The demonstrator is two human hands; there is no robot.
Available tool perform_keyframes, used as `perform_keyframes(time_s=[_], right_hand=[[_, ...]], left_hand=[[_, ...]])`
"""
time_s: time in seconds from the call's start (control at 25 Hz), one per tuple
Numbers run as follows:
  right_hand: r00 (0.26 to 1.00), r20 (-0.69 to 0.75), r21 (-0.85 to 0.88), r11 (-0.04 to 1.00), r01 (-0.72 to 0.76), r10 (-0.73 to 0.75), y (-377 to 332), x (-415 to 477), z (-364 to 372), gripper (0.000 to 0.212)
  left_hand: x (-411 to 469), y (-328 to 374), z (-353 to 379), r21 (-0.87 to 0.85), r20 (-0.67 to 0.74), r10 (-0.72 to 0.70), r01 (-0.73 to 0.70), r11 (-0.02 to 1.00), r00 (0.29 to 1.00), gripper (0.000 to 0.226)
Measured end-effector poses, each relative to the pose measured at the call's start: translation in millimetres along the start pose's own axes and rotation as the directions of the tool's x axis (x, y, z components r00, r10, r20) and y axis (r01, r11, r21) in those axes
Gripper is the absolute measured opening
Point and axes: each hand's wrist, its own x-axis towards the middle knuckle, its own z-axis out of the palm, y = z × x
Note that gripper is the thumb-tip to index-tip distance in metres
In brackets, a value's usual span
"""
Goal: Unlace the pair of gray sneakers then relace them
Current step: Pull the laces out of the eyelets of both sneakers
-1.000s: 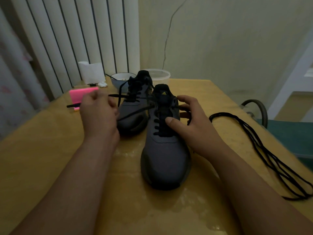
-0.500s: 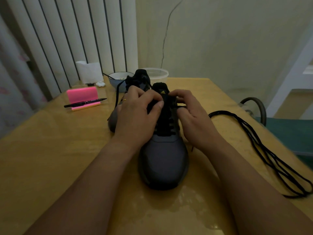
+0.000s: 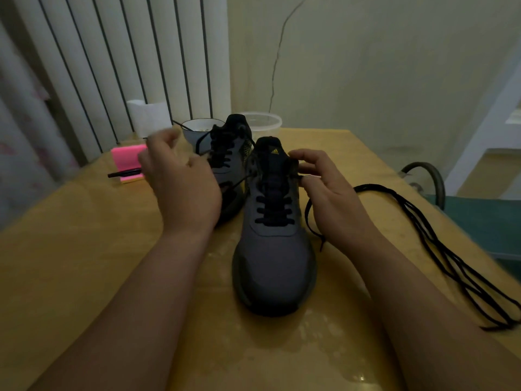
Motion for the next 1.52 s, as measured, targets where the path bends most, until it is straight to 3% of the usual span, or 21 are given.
perform_keyframes(time_s=[0.08,0.16,0.24,0.28,0.36,0.44,0.56,0.64,0.8,0.96,1.08,1.2,1.4,1.52], right_hand=[[0.997,-0.072,-0.048,0.999,0.018,-0.021,1.4,-1.2,3.3,0.024],[0.990,-0.140,-0.118,0.993,0.014,-0.031,4.2,-0.9,3.2,0.010],[0.991,-0.133,-0.192,0.981,0.009,-0.035,5.5,-1.9,1.6,0.009],[0.991,-0.133,-0.207,0.978,0.004,-0.032,6.2,-2.5,0.8,0.013],[0.987,-0.164,-0.163,0.986,-0.028,0.001,6.9,-2.5,-0.5,0.017],[0.979,-0.204,-0.144,0.988,-0.058,0.028,7.6,-1.5,0.2,0.017],[0.951,-0.293,-0.249,0.968,0.027,-0.102,6.0,-2.0,1.6,0.010],[0.936,-0.308,-0.247,0.964,0.093,-0.169,1.8,-5.6,2.0,0.008],[0.965,-0.220,-0.180,0.978,0.103,-0.142,2.4,-7.4,9.3,0.011],[0.984,-0.085,-0.189,0.973,0.136,-0.154,2.7,4.6,10.8,0.034],[0.985,-0.127,-0.115,0.988,0.106,-0.121,-0.2,8.3,7.2,0.036],[0.985,-0.160,-0.013,0.998,0.059,-0.061,0.9,7.5,5.4,0.036],[0.990,-0.139,0.105,0.994,0.009,0.006,1.7,9.9,3.4,0.031],[0.990,-0.139,0.123,0.992,-0.001,0.019,2.6,10.0,5.2,0.030]], left_hand=[[-4.7,2.5,-5.8,0.173,-0.093,0.273,-0.255,0.951,0.957,0.039],[-12.8,1.9,-5.4,0.154,0.035,0.432,-0.432,0.889,0.901,0.022],[-23.5,1.8,-2.6,0.124,0.320,0.345,-0.400,0.908,0.882,0.008],[-28.3,1.4,-1.3,0.166,0.436,0.258,-0.359,0.919,0.862,0.013],[-31.9,-1.9,-1.0,0.240,0.525,0.156,-0.321,0.916,0.837,0.031],[-31.8,-1.9,-2.4,0.217,0.490,0.234,-0.377,0.900,0.840,0.037],[-31.7,-0.3,-2.5,0.198,0.464,0.360,-0.491,0.848,0.809,0.025],[-33.9,1.6,0.5,0.217,0.459,0.357,-0.492,0.843,0.814,0.018],[-33.0,1.4,4.7,0.226,0.463,0.333,-0.473,0.852,0.821,0.014],[-29.9,1.6,5.6,0.108,0.501,0.201,-0.292,0.950,0.842,0.013],[-29.2,1.4,5.5,0.070,0.513,0.125,-0.187,0.980,0.849,0.013],[-31.3,4.3,2.8,0.066,0.518,0.161,-0.227,0.972,0.840,0.012],[-30.8,7.2,-5.5,0.030,0.604,0.295,-0.391,0.920,0.741,0.025],[-31.3,9.3,-4.0,0.087,0.596,0.251,-0.372,0.924,0.762,0.016]])
